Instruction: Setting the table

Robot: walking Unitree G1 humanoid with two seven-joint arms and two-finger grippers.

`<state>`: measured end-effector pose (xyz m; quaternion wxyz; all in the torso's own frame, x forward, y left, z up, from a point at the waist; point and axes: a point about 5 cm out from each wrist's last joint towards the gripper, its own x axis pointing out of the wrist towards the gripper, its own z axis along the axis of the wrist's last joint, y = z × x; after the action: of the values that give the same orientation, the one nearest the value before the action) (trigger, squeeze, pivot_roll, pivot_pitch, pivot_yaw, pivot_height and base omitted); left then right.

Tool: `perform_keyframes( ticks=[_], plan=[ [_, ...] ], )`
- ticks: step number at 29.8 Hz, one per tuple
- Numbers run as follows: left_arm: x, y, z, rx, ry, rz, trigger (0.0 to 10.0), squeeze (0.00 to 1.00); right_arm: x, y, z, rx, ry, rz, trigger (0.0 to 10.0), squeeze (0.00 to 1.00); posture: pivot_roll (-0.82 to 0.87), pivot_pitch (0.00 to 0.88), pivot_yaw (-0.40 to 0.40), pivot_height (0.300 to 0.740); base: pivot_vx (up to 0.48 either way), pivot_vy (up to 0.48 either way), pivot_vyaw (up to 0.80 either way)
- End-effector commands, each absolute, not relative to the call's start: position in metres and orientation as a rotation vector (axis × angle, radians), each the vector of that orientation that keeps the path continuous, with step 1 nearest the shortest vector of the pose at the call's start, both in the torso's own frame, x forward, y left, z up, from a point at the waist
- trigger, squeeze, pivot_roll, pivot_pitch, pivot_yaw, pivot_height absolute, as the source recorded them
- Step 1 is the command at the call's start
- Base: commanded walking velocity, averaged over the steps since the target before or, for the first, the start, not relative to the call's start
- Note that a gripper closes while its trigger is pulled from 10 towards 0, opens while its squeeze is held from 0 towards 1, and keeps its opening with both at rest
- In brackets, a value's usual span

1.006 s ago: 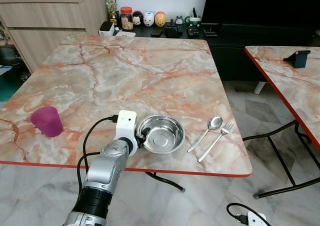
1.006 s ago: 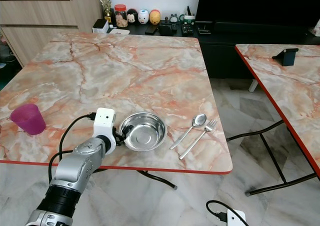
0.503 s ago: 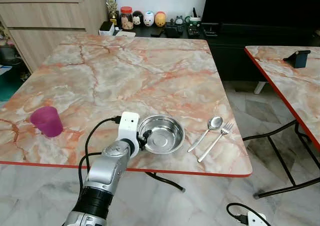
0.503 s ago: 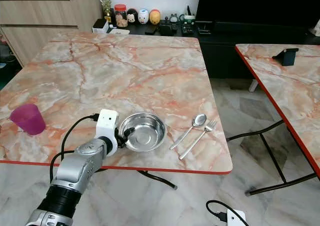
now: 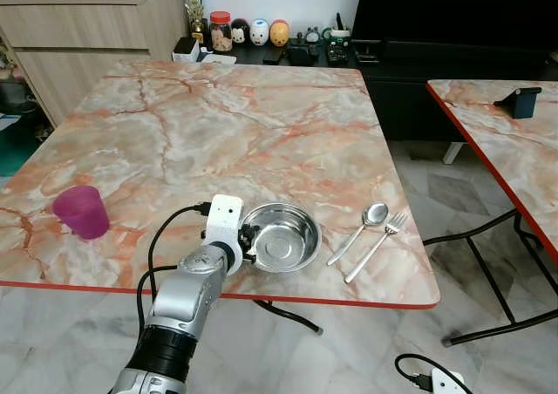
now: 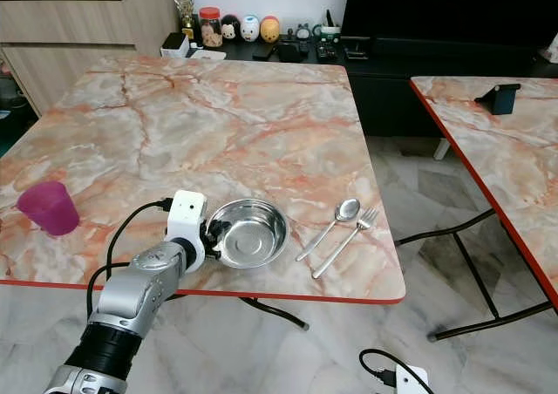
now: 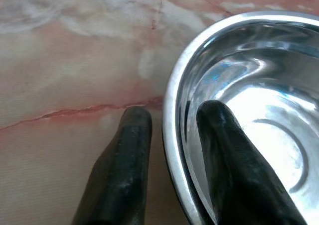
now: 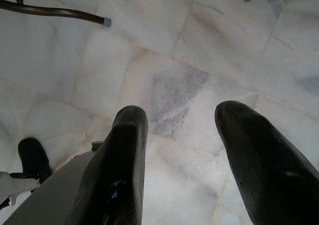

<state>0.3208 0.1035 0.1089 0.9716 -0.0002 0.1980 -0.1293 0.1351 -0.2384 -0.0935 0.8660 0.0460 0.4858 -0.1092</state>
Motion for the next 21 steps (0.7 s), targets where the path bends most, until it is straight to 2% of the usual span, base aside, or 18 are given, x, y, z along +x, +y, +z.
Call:
perform_keyframes(
  ticks=[1,16,21],
  plan=[
    [0.3214,0.1028,0.1093,0.016,0.412,-0.263,0.0,0.0,0.1358,-0.2405,-0.0927,0.092,1.018,-0.231,10.0,0.0,0.11,0.0,-0.044,0.74,0.0,0.0,0.0],
    [0.3217,0.0999,0.115,-0.013,0.382,-0.278,0.0,0.0,0.1358,-0.2407,-0.0927,0.089,1.018,-0.23,10.0,0.0,0.11,0.0,-0.048,0.74,0.0,0.0,0.0],
    [0.3202,0.0977,0.1162,-0.105,0.367,-0.286,0.0,0.0,0.1357,-0.241,-0.0926,0.087,1.019,-0.229,10.0,0.0,0.11,0.0,-0.05,0.74,0.0,0.0,0.0]
  ],
)
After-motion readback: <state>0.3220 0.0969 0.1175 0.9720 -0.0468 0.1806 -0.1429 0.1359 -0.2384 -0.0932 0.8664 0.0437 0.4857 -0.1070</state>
